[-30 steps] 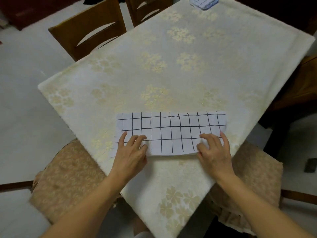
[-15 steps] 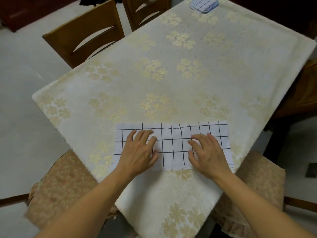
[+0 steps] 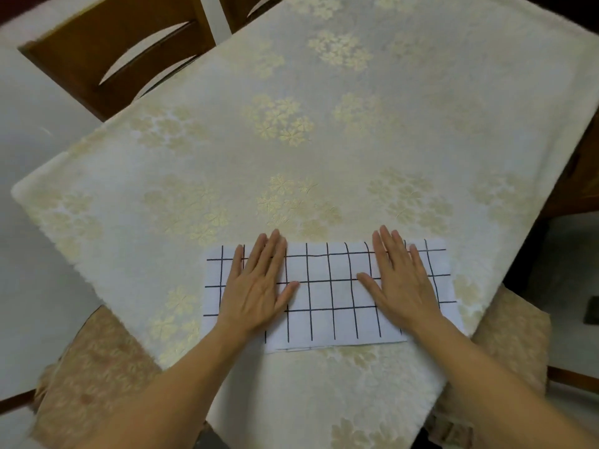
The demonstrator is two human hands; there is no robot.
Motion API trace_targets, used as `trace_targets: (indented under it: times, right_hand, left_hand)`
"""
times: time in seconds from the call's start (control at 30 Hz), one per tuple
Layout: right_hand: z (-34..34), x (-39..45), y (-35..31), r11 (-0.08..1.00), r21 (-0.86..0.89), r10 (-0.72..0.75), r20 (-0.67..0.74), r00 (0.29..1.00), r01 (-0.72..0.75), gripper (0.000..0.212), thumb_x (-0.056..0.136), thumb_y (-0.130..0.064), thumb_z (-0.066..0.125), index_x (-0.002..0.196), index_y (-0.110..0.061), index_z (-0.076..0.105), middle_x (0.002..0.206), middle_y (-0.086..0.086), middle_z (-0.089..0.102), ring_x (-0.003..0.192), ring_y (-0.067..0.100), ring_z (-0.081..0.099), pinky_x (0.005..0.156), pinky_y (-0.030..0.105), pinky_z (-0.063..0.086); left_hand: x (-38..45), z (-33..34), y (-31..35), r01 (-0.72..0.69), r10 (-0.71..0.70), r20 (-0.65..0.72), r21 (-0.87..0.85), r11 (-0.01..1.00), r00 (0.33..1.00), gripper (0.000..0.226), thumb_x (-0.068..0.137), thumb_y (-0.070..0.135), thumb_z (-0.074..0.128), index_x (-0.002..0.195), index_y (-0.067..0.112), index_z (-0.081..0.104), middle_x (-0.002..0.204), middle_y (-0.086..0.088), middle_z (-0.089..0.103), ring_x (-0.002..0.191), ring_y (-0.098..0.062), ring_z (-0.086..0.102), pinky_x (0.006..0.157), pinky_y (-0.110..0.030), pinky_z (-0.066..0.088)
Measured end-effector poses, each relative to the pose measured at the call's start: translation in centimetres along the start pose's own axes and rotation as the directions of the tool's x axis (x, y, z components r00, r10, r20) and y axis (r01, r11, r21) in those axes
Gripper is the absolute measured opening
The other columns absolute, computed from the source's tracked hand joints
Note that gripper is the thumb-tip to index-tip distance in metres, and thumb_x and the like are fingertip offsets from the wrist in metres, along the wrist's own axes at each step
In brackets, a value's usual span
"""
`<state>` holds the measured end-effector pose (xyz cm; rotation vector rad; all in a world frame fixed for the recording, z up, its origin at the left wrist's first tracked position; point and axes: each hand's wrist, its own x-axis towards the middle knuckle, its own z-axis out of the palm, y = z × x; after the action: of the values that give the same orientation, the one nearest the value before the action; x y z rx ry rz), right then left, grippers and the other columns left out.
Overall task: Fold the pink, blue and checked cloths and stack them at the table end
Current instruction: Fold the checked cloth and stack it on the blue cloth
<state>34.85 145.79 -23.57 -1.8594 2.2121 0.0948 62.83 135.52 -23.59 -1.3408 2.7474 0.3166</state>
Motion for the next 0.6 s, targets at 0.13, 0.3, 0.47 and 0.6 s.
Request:
trace_targets:
  times: [0.13, 0.3, 0.47, 0.6]
  right_hand:
    - [0.5, -0.3, 1.4, 1.000, -0.030, 0.010, -0.024, 1.000, -0.010, 0.083, 0.099, -0.068, 0.009, 0.158, -0.015, -0.012, 0.166, -0.001, -0.018, 0.153, 0.015, -0.016, 0.124, 0.043, -0.004]
    - [0.8, -0.3, 3.3, 0.998, -0.014, 0.061, -0.051, 0.997, -0.062, 0.082, 0.099, -0.067, 0.011, 0.158, -0.016, -0.011, 0.167, -0.001, -0.016, 0.153, 0.015, -0.014, 0.124, 0.045, -0.001]
    - [0.1, -0.7, 2.2, 0.994, 0.041, 0.102, -0.104, 0.989, -0.099, 0.084, 0.098, -0.068, 0.013, 0.159, -0.012, -0.004, 0.168, 0.003, -0.009, 0.154, 0.018, -0.010, 0.125, 0.049, 0.003]
    - [-0.1, -0.9, -1.1, 0.998, 0.063, -0.008, -0.094, 0.996, 0.014, 0.086, 0.098, -0.069, 0.017, 0.159, -0.014, -0.007, 0.168, 0.001, -0.011, 0.154, 0.019, -0.010, 0.125, 0.049, 0.002]
  left_hand:
    - [-0.9, 0.5, -0.6, 0.082, -0.083, -0.019, -0.034, 0.996, 0.996, 0.074, 0.100, 0.060, 0.020, 0.158, 0.018, -0.001, 0.166, 0.001, -0.007, 0.153, -0.016, -0.006, 0.122, -0.051, 0.005]
    - [-1.8, 0.8, -1.2, 0.158, -0.158, -0.010, -0.007, 0.987, 0.987, 0.075, 0.099, 0.063, 0.018, 0.158, 0.021, -0.003, 0.166, 0.001, -0.009, 0.152, -0.017, -0.010, 0.123, -0.051, 0.004]
    - [-2.6, 0.6, -1.0, 0.182, -0.183, -0.024, -0.037, 0.983, 0.983, 0.077, 0.098, 0.065, 0.018, 0.158, 0.022, -0.003, 0.166, 0.003, -0.009, 0.152, -0.017, -0.010, 0.122, -0.051, 0.000]
    - [-2.8, 0.8, -0.4, 0.153, -0.153, -0.015, -0.022, 0.988, 0.988, 0.077, 0.098, 0.065, 0.018, 0.158, 0.020, -0.003, 0.166, 0.001, -0.008, 0.152, -0.018, -0.008, 0.122, -0.052, 0.004]
